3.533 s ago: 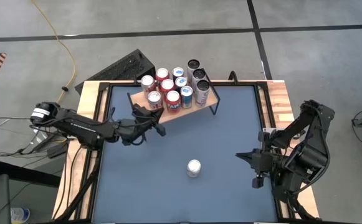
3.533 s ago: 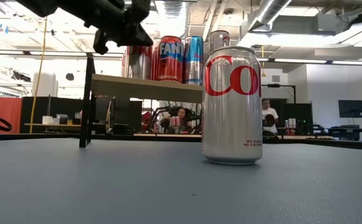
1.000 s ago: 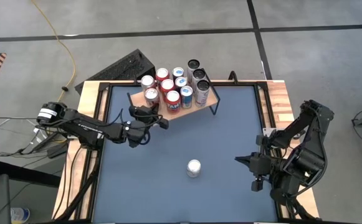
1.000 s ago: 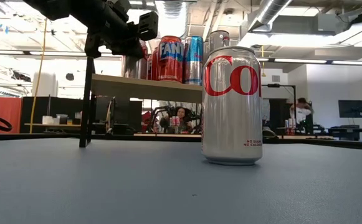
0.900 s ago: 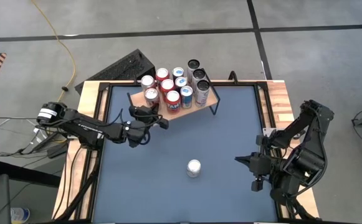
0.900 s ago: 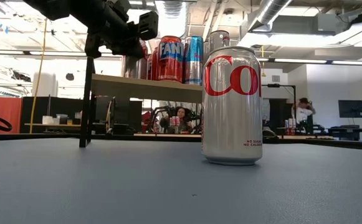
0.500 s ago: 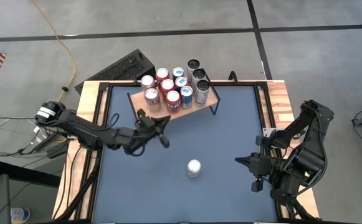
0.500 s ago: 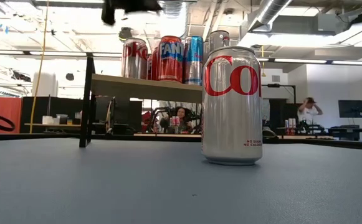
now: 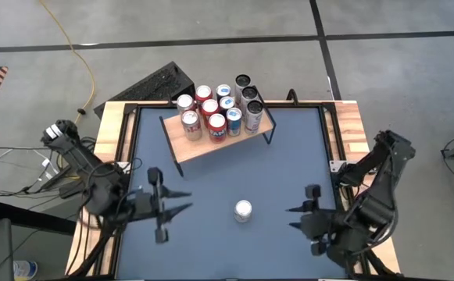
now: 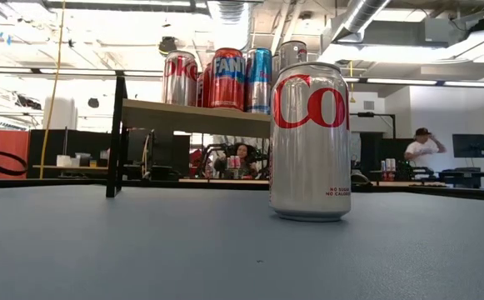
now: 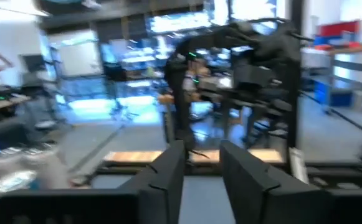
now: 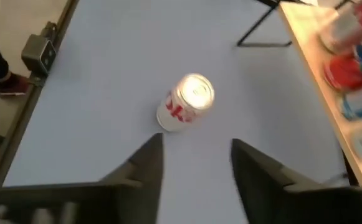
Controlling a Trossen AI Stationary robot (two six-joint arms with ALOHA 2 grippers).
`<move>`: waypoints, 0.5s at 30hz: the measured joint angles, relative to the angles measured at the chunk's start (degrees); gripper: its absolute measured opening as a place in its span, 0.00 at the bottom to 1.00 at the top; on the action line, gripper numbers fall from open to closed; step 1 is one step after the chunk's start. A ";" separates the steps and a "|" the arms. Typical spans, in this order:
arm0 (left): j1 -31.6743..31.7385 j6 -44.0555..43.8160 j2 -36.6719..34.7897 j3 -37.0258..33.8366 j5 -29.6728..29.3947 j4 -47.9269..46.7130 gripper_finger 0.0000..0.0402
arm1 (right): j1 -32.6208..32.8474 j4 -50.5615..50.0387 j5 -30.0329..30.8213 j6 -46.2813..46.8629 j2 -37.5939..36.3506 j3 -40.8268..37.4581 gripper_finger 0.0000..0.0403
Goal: Place canned beverage on shelf
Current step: Put the silver soda can on the shelf aligned with the other silver soda cans
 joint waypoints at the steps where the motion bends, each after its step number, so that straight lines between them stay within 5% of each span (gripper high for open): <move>1: -0.84 -1.44 0.04 -0.01 -0.15 -0.43 0.28 | -0.89 1.82 -0.58 -1.85 0.77 0.00 0.49; 7: -5.29 -5.48 -1.32 0.09 -0.05 1.63 0.36 | -8.23 12.79 -7.78 -7.92 4.89 -0.02 0.68; 15: -7.85 -6.14 -0.97 0.14 0.98 -2.12 0.37 | -17.93 20.25 -17.36 -21.27 10.12 -0.02 0.74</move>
